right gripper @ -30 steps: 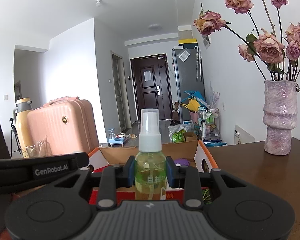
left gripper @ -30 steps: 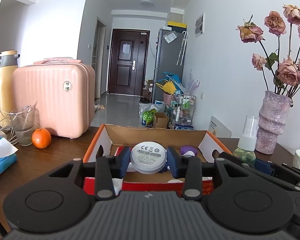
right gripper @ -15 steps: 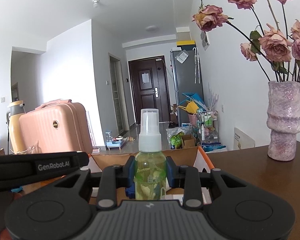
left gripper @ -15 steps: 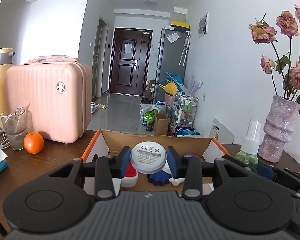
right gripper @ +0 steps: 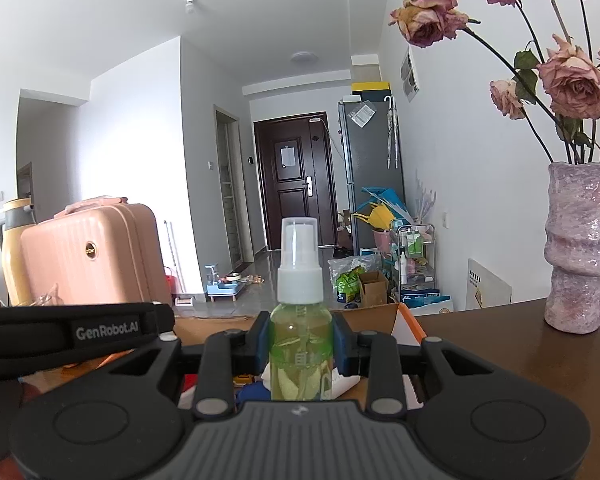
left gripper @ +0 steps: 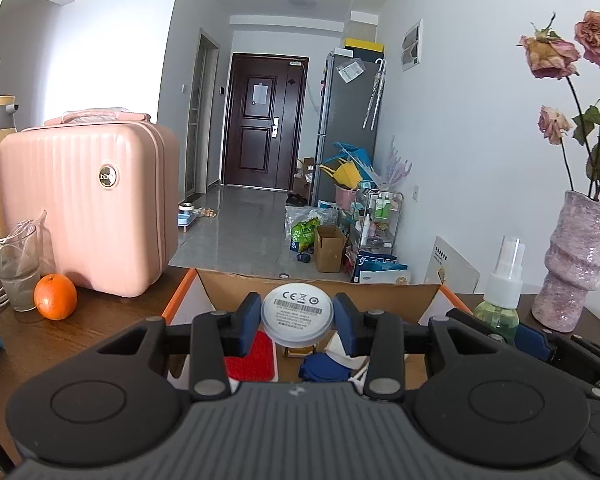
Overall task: Organize rigid objects
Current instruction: 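Open both tools to drop the container and spray bottle into the box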
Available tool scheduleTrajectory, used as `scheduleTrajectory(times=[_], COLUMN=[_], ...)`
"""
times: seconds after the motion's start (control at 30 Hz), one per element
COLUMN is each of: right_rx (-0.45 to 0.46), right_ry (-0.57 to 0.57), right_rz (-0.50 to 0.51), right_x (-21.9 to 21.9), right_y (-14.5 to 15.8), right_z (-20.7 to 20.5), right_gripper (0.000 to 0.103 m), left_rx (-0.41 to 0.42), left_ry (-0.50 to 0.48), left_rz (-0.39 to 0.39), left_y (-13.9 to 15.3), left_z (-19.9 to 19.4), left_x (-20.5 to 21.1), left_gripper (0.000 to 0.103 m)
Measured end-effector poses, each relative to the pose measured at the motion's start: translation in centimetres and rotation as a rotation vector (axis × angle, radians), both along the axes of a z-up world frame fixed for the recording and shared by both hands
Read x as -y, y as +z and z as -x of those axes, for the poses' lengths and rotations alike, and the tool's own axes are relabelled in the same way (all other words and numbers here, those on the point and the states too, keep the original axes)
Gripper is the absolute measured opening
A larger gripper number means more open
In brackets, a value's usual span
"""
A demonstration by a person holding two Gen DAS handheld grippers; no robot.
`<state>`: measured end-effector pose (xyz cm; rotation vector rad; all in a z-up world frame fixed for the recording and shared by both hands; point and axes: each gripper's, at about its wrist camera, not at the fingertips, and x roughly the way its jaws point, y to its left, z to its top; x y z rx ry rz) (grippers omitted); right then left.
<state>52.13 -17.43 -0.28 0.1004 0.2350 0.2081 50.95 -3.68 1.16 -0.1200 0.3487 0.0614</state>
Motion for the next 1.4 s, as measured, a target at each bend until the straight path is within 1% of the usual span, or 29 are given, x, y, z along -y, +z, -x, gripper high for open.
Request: scheduleTrajectory(times=[0.67, 1.0, 1.1, 1.13, 1.17, 1.2, 1.23, 1.27, 1.3, 1.33, 1.37, 1.4], right_rx=[-0.012, -0.030, -0.034, -0.038, -0.045, -0.057, -0.064, -0.064, -0.068, -0.068, -0.061, -0.055], right_ry=[-0.020, -0.019, -0.019, -0.016, -0.013, -0.014, -0.023, -0.031, -0.040, -0.052, -0.061, -0.062], right_rz=[0.030, 0.049, 0.048, 0.049, 0.053, 0.058, 0.065, 0.075, 0.085, 0.087, 0.082, 0.078], right_x=[-0.5, -0.7, -0.6, -0.6, -0.6, -0.6, -0.6, -0.7, -0.6, -0.6, -0.4, -0.3], right_y=[-1.0, -1.6, -1.5, -1.5, -1.5, -1.6, -1.6, -1.6, -1.5, -1.5, -1.5, -1.4], right_z=[-4.0, -5.1, -5.2, -5.3, -5.3, -5.4, -5.5, -5.5, -5.6, -5.5, -5.4, -5.4], right_gripper=[0.030, 0.030, 0.030, 0.030, 0.030, 0.031, 0.031, 0.036, 0.053, 0.065, 0.087, 0.094], left_rx=[-0.048, -0.068, -0.087, -0.098, -0.109, -0.119, -0.120, -0.114, -0.105, -0.097, -0.095, -0.098], left_ry=[0.033, 0.038, 0.032, 0.031, 0.034, 0.040, 0.053, 0.069, 0.085, 0.097, 0.106, 0.109], left_rz=[-0.012, -0.023, -0.026, -0.026, -0.024, -0.019, -0.014, -0.014, -0.016, -0.018, -0.019, -0.016], left_y=[-0.9, -1.2, -1.2, -1.2, -1.3, -1.2, -1.2, -1.1, -1.0, -1.0, -0.8, -0.8], left_z=[-4.9, -6.1, -6.3, -6.4, -6.5, -6.6, -6.6, -6.5, -6.3, -6.2, -6.2, -6.2], left_x=[-0.8, -1.1, -1.1, -1.1, -1.2, -1.3, -1.5, -1.6, -1.7, -1.8, -1.9, -2.0], left_gripper=[0.040, 0.040, 0.041, 0.042, 0.046, 0.062, 0.081, 0.090, 0.100, 0.103, 0.103, 0.103])
